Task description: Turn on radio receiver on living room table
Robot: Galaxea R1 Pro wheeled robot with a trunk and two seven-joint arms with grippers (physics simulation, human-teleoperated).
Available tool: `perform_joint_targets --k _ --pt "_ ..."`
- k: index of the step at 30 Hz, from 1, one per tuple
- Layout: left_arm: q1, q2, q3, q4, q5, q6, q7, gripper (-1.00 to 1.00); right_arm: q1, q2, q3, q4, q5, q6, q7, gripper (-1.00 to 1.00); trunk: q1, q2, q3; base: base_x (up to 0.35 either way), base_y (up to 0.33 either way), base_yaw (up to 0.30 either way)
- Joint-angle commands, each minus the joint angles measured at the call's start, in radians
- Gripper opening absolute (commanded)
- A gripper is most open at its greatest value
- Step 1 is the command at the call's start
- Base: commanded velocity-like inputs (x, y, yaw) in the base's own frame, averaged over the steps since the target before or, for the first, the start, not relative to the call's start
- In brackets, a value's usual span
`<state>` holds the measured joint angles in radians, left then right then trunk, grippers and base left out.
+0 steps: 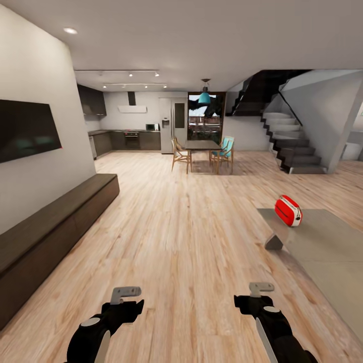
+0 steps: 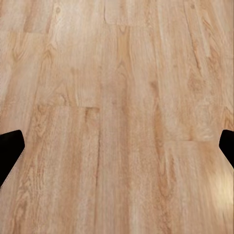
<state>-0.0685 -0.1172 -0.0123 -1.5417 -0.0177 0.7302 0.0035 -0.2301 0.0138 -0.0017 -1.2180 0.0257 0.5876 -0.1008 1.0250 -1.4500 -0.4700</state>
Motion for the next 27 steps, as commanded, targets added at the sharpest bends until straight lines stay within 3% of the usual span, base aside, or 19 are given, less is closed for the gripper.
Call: perform_joint_targets --k 1,9,13,27 --pt "0.000 0.000 0.000 0.000 0.000 0.000 0.000 1.00 0.000 0.000 0.000 0.000 0.002 0.000 -0.001 1.00 0.000 0.000 0.000 0.335 0.011 0.000" --pt "0.000 -0.001 0.000 0.003 -0.002 -0.003 0.004 1.00 0.000 0.001 0.000 0.007 0.051 -0.021 -0.021 1.00 0.000 0.000 0.000 0.338 0.002 0.000" --pt "0.000 -0.001 0.000 0.003 -0.003 -0.035 0.003 1.00 0.000 0.001 0.002 0.017 0.054 -0.026 -0.063 1.00 0.000 0.000 0.000 0.339 0.000 0.000" --pt "0.001 -0.001 0.000 0.006 -0.003 -0.044 0.003 1.00 0.000 0.002 0.000 0.021 0.048 -0.026 -0.056 1.00 0.000 0.000 0.000 0.339 0.000 0.000"
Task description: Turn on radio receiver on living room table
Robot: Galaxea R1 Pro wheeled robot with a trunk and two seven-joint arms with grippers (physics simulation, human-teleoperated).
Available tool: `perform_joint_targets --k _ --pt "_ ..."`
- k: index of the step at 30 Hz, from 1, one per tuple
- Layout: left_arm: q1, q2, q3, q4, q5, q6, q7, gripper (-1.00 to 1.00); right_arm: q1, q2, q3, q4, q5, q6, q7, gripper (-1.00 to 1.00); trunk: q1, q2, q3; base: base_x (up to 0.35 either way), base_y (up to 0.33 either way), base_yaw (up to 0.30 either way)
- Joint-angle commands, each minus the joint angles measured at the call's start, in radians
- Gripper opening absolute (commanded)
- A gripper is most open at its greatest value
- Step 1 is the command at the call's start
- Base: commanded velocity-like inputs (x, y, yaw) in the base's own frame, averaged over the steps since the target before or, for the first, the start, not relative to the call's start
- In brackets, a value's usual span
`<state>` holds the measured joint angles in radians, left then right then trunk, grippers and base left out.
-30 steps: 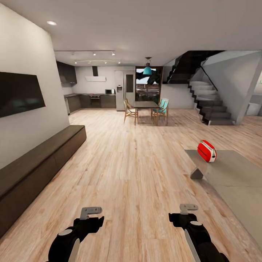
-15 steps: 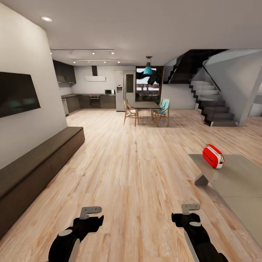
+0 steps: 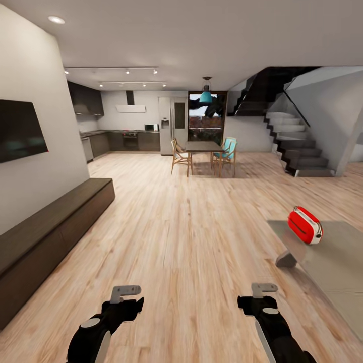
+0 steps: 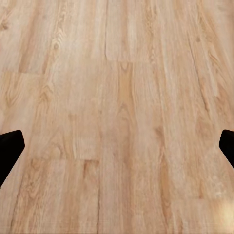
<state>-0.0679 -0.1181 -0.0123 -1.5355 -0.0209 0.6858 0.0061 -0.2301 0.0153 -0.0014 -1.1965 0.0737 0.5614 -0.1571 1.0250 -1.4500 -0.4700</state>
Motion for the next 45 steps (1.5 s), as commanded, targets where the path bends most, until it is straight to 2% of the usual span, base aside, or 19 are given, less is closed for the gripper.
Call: perform_joint_targets --k 1,40,45 --pt "0.000 0.000 0.000 0.000 0.000 0.000 0.000 1.00 0.000 0.000 0.000 0.000 0.000 0.000 0.000 1.00 0.000 0.000 0.000 0.339 0.000 0.000" --pt "-0.001 0.002 0.001 0.002 -0.002 0.000 0.000 1.00 0.000 0.003 0.002 0.000 -0.001 0.002 -0.001 1.00 0.000 0.000 0.000 0.339 0.015 0.000" --pt "0.000 0.002 0.001 0.002 -0.001 0.000 -0.001 1.00 0.000 0.003 0.002 0.000 -0.001 0.002 -0.001 1.00 0.000 0.000 0.001 0.338 0.105 -0.127"
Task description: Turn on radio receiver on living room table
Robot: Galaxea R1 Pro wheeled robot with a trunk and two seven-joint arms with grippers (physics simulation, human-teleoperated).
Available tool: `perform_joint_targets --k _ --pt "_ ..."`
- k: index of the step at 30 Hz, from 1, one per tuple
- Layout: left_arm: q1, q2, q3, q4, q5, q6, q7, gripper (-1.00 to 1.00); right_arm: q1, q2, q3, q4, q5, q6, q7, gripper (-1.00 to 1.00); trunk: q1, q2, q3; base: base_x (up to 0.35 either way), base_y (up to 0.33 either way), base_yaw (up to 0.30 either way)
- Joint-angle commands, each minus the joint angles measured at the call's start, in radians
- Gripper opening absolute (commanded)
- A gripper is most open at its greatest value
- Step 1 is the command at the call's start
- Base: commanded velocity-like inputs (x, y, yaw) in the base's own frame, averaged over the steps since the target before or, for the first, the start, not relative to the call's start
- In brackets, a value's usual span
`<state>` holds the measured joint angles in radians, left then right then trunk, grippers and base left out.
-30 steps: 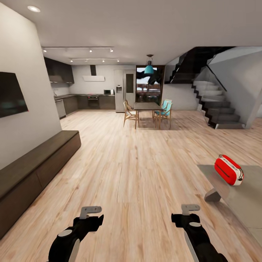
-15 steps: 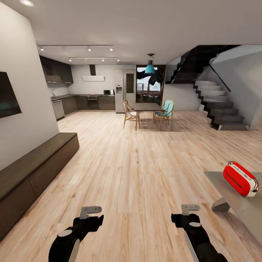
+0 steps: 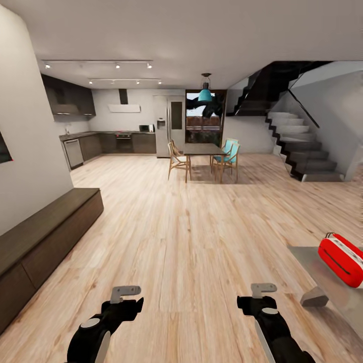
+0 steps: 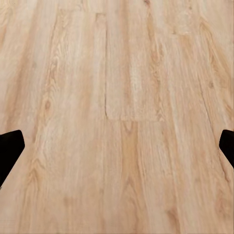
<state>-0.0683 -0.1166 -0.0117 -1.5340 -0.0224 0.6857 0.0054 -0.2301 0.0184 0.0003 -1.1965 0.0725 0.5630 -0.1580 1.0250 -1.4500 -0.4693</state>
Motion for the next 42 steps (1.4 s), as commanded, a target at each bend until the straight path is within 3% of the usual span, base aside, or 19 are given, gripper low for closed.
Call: perform_joint_targets --k 1,28,42 --pt "0.000 0.000 0.000 0.000 0.000 0.000 -0.001 1.00 0.000 0.000 0.000 0.000 0.000 0.000 0.000 1.00 0.000 0.000 0.001 0.322 0.160 -0.231" --pt "0.000 0.000 0.000 0.000 -0.001 -0.001 -0.009 1.00 0.000 0.000 -0.001 0.000 0.000 0.000 0.000 1.00 0.000 0.000 0.026 0.156 0.281 -0.260" --pt "0.000 0.000 0.001 0.001 -0.001 -0.002 -0.004 1.00 0.000 0.000 0.001 0.000 0.000 0.000 0.001 1.00 0.000 0.000 0.039 0.306 0.181 -0.244"
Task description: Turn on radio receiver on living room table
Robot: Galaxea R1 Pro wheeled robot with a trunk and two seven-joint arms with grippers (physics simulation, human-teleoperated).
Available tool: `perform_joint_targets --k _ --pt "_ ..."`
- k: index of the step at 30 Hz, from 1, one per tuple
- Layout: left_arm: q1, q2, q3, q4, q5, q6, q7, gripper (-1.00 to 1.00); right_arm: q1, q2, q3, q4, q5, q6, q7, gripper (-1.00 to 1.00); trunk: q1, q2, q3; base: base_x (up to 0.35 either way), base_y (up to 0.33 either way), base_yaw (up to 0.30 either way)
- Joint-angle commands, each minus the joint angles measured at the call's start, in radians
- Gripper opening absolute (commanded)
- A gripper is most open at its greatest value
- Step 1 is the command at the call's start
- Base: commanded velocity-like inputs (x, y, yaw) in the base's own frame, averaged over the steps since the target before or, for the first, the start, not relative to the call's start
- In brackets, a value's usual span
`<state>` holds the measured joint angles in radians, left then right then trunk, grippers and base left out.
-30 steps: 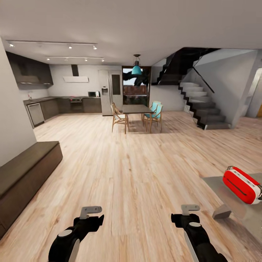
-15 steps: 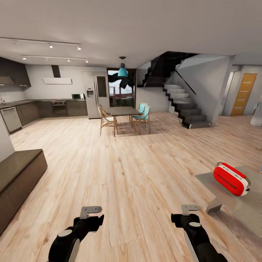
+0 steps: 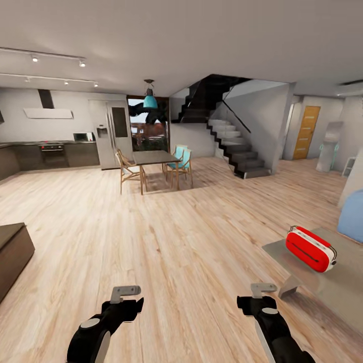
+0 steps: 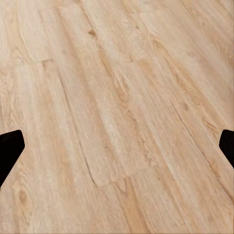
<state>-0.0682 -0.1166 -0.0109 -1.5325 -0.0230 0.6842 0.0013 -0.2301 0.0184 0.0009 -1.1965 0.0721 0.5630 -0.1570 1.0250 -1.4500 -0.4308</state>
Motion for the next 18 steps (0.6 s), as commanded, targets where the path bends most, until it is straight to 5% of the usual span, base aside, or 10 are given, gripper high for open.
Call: perform_joint_targets --k 1,18 --pt "0.000 0.000 0.000 0.000 0.000 0.000 0.000 1.00 0.000 0.000 0.000 0.000 0.000 0.000 0.000 1.00 0.000 0.000 0.000 0.323 0.147 -0.058" --pt "0.000 0.000 0.000 0.000 0.000 0.000 -0.004 1.00 0.000 0.000 0.000 0.000 0.000 0.000 0.000 1.00 0.000 0.000 0.001 0.294 0.201 -0.033"
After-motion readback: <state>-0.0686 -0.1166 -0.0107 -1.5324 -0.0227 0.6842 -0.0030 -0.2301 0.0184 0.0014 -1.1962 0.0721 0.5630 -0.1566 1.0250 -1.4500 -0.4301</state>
